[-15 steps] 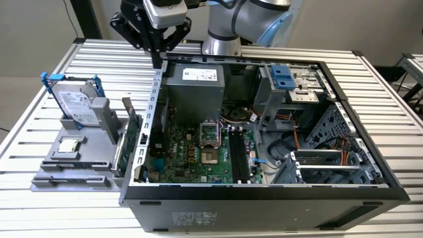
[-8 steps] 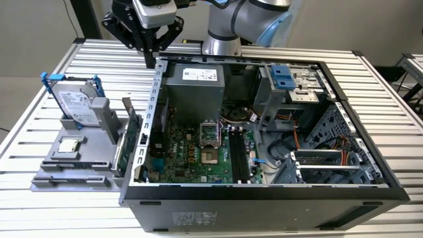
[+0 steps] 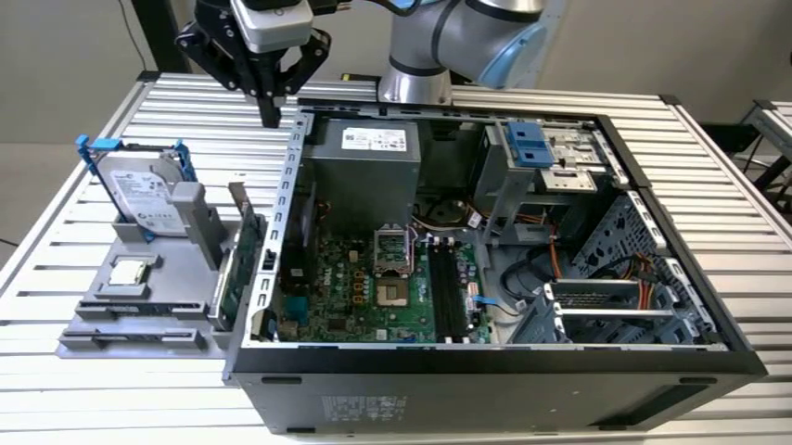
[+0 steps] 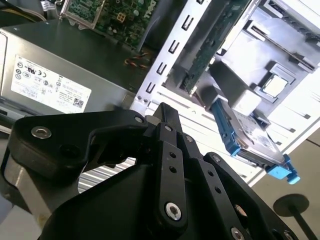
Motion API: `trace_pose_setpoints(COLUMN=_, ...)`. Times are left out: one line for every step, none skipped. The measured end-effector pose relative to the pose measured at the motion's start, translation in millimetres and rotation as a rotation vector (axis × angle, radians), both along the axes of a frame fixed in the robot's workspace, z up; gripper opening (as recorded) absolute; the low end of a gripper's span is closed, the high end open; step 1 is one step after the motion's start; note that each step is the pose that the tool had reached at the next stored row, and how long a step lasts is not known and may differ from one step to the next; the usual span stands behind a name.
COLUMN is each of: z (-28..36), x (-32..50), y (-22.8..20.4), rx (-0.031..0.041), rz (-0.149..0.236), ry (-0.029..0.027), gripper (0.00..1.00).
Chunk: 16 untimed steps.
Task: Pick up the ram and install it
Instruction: 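Reach for the ram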
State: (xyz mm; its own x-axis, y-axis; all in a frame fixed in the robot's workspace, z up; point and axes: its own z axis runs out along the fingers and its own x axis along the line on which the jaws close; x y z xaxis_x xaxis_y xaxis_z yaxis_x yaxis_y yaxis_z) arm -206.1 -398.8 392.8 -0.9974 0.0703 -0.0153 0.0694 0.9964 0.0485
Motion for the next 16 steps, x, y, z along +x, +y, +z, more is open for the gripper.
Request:
trace_pose_setpoints(z=0.0, x=-1.3, y=0.0, rx=0.0, rz=0.0, ry=0.0, gripper=0.0)
trace_pose_setpoints(z=0.0, x=-2.8, y=0.0, rx=0.0, rz=0.0, ry=0.0, gripper=0.0)
trace_pose_setpoints(z=0.0, x=-4.0, y=0.0, rx=0.0, rz=0.0, ry=0.0, gripper=0.0)
trace_pose_setpoints(z=0.0, x=-5.3, y=0.0, rx=0.0, rz=0.0, ry=0.0, gripper=0.0)
trace_pose_setpoints(z=0.0, x=-6.4, y=0.0, rx=0.0, rz=0.0, ry=-0.0001, gripper=0.0)
trace_pose_setpoints(z=0.0, x=-7.6, y=0.0, rx=-0.0001, rz=0.0, ry=0.0001, gripper=0.0)
trace_pose_setpoints(z=0.0, x=-9.0, y=0.0, rx=0.0, rz=0.0, ry=0.0, gripper=0.0)
trace_pose_setpoints(z=0.0, x=-10.5, y=0.0, rx=0.0, rz=0.0, ry=0.0001, gripper=0.0)
trace_pose_setpoints(z=0.0, x=-12.3, y=0.0, rx=-0.0001, rz=0.0, ry=0.0001, gripper=0.0)
trace_pose_setpoints(z=0.0, x=-14.2, y=0.0, rx=0.0, rz=0.0, ry=0.0001, gripper=0.0)
trace_pose_setpoints(z=0.0, x=-16.0, y=0.0, rx=0.0, rz=0.0, ry=0.0, gripper=0.0)
trace_pose_setpoints(z=0.0, x=-17.9, y=0.0, rx=0.0, rz=0.0, ry=0.0, gripper=0.0)
trace_pose_setpoints(z=0.0, x=-19.6, y=0.0, rx=0.0, rz=0.0, ry=0.0, gripper=0.0)
trace_pose_setpoints(z=0.0, x=-21.3, y=0.0, rx=0.0, rz=0.0, ry=0.0, gripper=0.0)
trace_pose_setpoints(z=0.0, x=-23.0, y=0.0, rx=0.0, rz=0.0, ry=0.0, gripper=0.0)
trace_pose_setpoints(z=0.0, x=-24.7, y=0.0, rx=0.0, rz=0.0, ry=0.0, gripper=0.0)
